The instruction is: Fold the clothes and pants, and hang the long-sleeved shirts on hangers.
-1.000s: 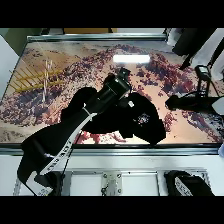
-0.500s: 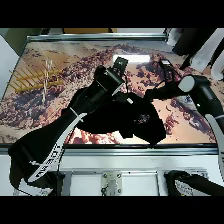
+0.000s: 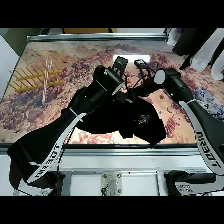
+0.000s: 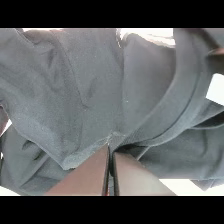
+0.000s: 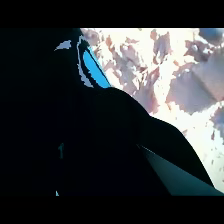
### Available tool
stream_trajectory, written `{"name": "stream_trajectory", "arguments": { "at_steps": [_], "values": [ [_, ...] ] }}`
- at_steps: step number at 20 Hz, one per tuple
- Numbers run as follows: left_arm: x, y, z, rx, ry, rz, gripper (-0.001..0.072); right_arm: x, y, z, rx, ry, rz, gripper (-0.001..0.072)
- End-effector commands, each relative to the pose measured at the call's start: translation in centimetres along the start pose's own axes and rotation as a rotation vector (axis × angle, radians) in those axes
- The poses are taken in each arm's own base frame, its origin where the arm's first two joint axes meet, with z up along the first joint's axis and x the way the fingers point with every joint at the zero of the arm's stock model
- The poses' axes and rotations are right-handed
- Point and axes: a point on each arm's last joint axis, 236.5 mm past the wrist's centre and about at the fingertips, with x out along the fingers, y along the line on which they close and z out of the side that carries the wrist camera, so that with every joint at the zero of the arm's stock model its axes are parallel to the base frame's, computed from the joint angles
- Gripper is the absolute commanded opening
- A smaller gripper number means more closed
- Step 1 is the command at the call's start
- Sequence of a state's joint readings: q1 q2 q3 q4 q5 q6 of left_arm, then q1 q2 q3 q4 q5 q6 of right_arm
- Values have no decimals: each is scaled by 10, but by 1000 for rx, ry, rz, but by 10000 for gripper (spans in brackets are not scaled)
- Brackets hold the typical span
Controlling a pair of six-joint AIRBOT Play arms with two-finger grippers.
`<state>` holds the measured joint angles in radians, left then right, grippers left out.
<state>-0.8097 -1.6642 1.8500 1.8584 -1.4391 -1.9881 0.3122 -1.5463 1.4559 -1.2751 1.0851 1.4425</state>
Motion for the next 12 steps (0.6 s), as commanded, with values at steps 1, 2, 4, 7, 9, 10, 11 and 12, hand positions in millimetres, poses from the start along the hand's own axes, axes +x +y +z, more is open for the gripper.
{"name": "stream_trajectory", "arguments": {
  "at_steps": [1,2,4,7,9,10,11,12],
  "values": [
    [0,1,0,-1,-1,0,20,19,5,-4,-25,34,-7,488],
    [0,0,0,-1,0,-1,20,24,-1,-6,-30,46,-30,488],
    [0,0,0,-1,1,-1,20,31,-19,-10,-5,64,-106,487],
    [0,0,0,-1,1,-1,20,33,-46,-13,16,77,-214,487],
    [0,0,0,-1,0,-1,20,30,-58,-13,41,71,-269,486],
    [0,0,0,-1,0,-1,20,28,-63,-13,52,68,-291,462],
    [0,0,0,-1,0,-1,20,27,-67,-12,55,65,-305,309],
    [0,0,0,-1,1,-1,20,26,-68,-11,51,63,-311,213]
  ]
}}
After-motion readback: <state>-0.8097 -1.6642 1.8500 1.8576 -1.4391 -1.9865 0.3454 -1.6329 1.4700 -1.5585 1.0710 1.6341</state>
